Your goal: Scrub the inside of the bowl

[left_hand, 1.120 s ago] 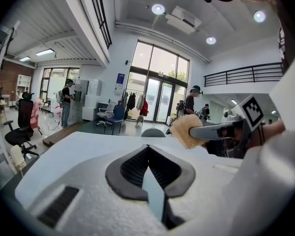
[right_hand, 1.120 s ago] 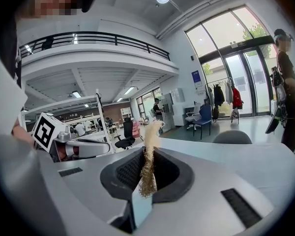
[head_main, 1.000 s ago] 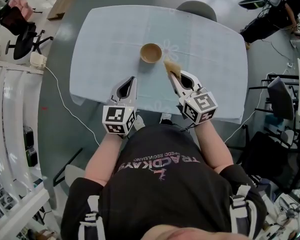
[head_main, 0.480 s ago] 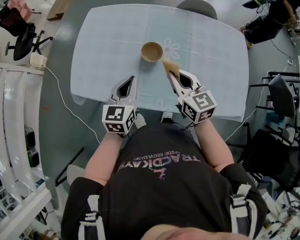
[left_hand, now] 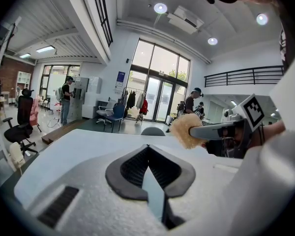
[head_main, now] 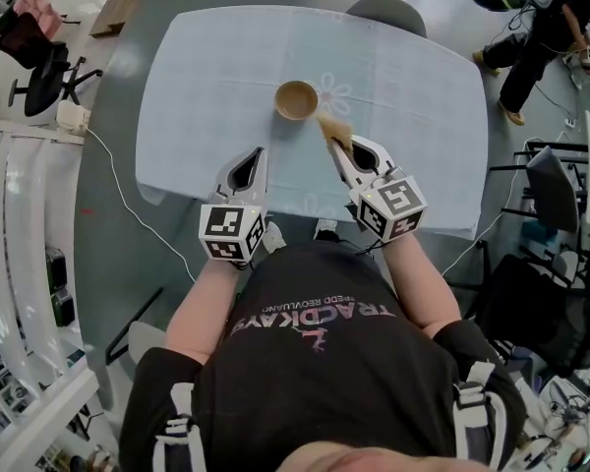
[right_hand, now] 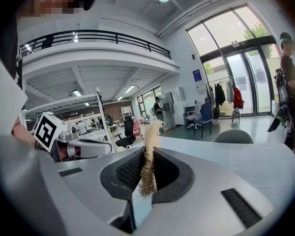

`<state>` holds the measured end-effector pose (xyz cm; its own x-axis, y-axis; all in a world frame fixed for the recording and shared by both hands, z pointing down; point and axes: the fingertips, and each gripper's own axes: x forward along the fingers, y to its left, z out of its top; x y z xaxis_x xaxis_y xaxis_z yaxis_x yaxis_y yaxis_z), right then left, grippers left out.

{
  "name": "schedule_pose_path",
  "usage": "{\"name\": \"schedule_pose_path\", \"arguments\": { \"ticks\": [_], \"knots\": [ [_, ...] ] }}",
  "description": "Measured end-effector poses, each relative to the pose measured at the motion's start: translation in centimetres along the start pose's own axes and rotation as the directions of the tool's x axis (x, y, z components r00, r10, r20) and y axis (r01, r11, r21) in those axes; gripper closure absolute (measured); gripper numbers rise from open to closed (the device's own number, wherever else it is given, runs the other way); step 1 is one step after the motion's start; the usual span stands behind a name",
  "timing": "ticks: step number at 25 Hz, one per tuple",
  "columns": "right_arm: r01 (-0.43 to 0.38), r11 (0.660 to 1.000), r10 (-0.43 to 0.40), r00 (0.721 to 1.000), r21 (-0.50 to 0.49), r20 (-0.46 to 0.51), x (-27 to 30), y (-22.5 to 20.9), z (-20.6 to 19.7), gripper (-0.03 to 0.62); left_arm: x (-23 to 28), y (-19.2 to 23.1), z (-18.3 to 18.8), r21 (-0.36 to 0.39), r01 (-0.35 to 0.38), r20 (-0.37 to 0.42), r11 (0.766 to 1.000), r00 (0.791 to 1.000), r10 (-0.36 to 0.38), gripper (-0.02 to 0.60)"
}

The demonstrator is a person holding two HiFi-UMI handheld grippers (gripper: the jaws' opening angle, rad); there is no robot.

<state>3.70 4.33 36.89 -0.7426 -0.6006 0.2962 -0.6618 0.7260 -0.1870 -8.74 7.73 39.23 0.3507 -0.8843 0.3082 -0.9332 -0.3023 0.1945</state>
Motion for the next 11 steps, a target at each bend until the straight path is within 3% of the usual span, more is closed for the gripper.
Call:
{"name": "schedule_pose_path", "arguments": {
  "ticks": [11],
  "knots": [
    [-0.008, 1.0, 0.008, 1.0, -0.009, 0.003, -0.55, -0.06, 0.27, 0.562, -0.07, -0.7, -0.11, -0.002, -0.001, 0.001, 1.0, 1.0, 0.001, 0.566]
  ]
}}
